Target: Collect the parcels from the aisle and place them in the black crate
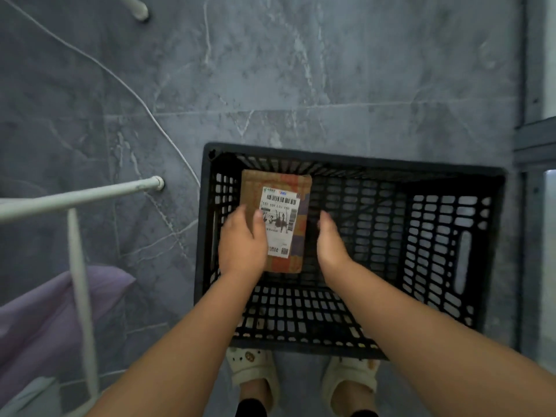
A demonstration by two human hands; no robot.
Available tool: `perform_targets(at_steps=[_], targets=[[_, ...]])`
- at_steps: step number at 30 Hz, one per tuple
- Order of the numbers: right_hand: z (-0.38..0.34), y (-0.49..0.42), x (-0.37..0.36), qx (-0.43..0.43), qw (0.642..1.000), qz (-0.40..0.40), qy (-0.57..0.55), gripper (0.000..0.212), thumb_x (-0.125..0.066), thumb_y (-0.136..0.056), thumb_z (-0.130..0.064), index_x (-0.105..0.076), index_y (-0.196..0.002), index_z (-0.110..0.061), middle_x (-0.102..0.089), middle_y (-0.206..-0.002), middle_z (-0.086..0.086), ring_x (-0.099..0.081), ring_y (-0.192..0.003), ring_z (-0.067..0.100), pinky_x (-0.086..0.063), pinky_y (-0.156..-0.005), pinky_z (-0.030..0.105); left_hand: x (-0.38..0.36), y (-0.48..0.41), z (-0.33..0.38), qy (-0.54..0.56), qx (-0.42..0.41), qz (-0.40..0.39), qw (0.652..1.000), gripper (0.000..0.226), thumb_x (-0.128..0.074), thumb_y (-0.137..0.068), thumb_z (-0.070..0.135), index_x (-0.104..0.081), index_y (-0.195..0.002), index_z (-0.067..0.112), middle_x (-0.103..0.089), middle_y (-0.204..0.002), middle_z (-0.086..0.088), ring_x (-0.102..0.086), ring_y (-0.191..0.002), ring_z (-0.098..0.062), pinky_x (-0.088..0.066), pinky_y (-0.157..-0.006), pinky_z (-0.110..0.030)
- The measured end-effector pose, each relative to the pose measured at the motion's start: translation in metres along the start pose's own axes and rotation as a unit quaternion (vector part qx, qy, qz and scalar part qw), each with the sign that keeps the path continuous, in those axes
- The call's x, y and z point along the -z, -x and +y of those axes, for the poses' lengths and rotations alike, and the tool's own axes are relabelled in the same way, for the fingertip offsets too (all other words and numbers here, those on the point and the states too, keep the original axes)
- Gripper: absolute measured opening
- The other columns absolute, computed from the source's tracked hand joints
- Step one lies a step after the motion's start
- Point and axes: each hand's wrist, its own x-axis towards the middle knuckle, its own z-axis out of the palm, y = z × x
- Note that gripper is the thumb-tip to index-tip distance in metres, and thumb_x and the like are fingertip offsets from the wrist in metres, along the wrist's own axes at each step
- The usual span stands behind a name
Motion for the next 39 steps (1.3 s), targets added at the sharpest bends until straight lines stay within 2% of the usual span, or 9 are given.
perform_targets(at_steps=[6, 11, 14, 20, 24, 28, 32, 36, 39], targets=[[-0.109, 0.13, 0.048, 0.064, 0.994, -0.022, 0.083, 0.038, -0.037, -0.098, -0.034, -0.048, -0.131, -0.018, -0.05, -0.139, 0.005, -0.042, -0.129, 0.019, -0.028, -0.099, 0.027, 0.105, 0.052, 0.108, -0.008, -0.005, -0.193, 0.981, 0.045, -0.044, -0.096, 0.042, -0.049, -0.133, 0.017, -0.055, -0.134, -0.004, -0.052, -0.12, -0.022, -0.041, -0.1, -0.032], [-0.217, 0.288, 0.09, 0.176, 0.976, -0.004, 0.13, 0.042, -0.042, -0.098, -0.028, -0.042, -0.138, -0.015, -0.042, -0.144, 0.004, -0.039, -0.131, 0.021, -0.031, -0.098, 0.026, 0.214, 0.137, 0.234, 0.041, -0.063, -0.114, 0.991, 0.042, -0.049, -0.096, 0.036, -0.053, -0.129, 0.01, -0.058, -0.129, -0.008, -0.053, -0.118, -0.022, -0.036, -0.091, -0.023], [-0.264, 0.382, 0.114, 0.228, 0.97, 0.001, 0.088, 0.041, -0.046, -0.097, -0.024, -0.044, -0.136, -0.013, -0.044, -0.141, 0.007, -0.043, -0.124, 0.02, -0.034, -0.084, 0.022, 0.272, 0.208, 0.304, 0.075, -0.115, -0.101, 0.985, 0.04, -0.05, -0.096, 0.031, -0.052, -0.128, 0.008, -0.058, -0.128, -0.008, -0.053, -0.11, -0.016, -0.034, -0.086, -0.021], [-0.321, 0.548, 0.165, 0.346, 0.938, -0.018, 0.031, 0.039, -0.05, -0.094, -0.023, -0.048, -0.131, -0.014, -0.051, -0.134, 0.007, -0.046, -0.119, 0.019, -0.035, -0.086, 0.025, 0.359, 0.339, 0.401, 0.114, -0.21, -0.057, 0.969, 0.041, -0.053, -0.095, 0.031, -0.051, -0.13, 0.009, -0.056, -0.121, -0.005, -0.048, -0.101, -0.011, -0.035, -0.085, -0.022], [-0.356, 0.638, 0.196, 0.44, 0.897, -0.012, 0.037, 0.038, -0.052, -0.092, -0.027, -0.051, -0.129, -0.017, -0.053, -0.132, 0.005, -0.047, -0.119, 0.018, -0.034, -0.09, 0.028, 0.403, 0.402, 0.447, 0.121, -0.279, -0.024, 0.952, 0.042, -0.056, -0.092, 0.035, -0.052, -0.128, 0.013, -0.059, -0.124, -0.004, -0.056, -0.111, -0.022, -0.042, -0.088, -0.031], [-0.379, 0.712, 0.219, 0.512, 0.858, 0.006, 0.034, 0.038, -0.051, -0.093, -0.022, -0.052, -0.127, -0.007, -0.054, -0.101, 0.004, -0.053, -0.097, 0.018, -0.038, -0.081, 0.028, 0.443, 0.455, 0.487, 0.147, -0.346, 0.026, 0.926, 0.04, -0.055, -0.092, 0.033, -0.052, -0.127, 0.014, -0.058, -0.116, -0.001, -0.051, -0.099, -0.014, -0.037, -0.081, -0.025], [-0.386, 0.765, 0.241, 0.558, 0.829, 0.03, 0.038, 0.044, -0.052, -0.092, -0.028, -0.046, -0.133, -0.014, -0.051, -0.13, 0.004, -0.047, -0.122, 0.022, -0.037, -0.103, 0.037, 0.47, 0.498, 0.513, 0.181, -0.405, 0.061, 0.894, 0.037, -0.056, -0.091, 0.032, -0.055, -0.123, 0.013, -0.063, -0.117, -0.006, -0.054, -0.098, -0.014, -0.039, -0.081, -0.025], [-0.392, 0.81, 0.255, 0.606, 0.793, 0.052, 0.019, 0.041, -0.051, -0.092, -0.028, -0.048, -0.131, -0.016, -0.051, -0.12, 0.002, -0.049, -0.106, 0.018, -0.041, -0.093, 0.033, 0.491, 0.533, 0.53, 0.193, -0.458, 0.067, 0.865, 0.038, -0.053, -0.094, 0.029, -0.052, -0.127, 0.011, -0.059, -0.11, -0.002, -0.052, -0.097, -0.011, -0.038, -0.068, -0.013], [-0.399, 0.839, 0.257, 0.611, 0.791, 0.021, -0.018, 0.015, -0.047, -0.095, -0.028, -0.055, -0.106, -0.021, -0.052, -0.117, 0.003, -0.048, -0.108, 0.018, -0.038, -0.098, 0.037, 0.506, 0.549, 0.541, 0.192, -0.5, 0.079, 0.841, 0.037, -0.053, -0.094, 0.027, -0.052, -0.127, 0.01, -0.06, -0.101, 0.002, -0.054, -0.081, -0.003, -0.038, -0.054, -0.005]])
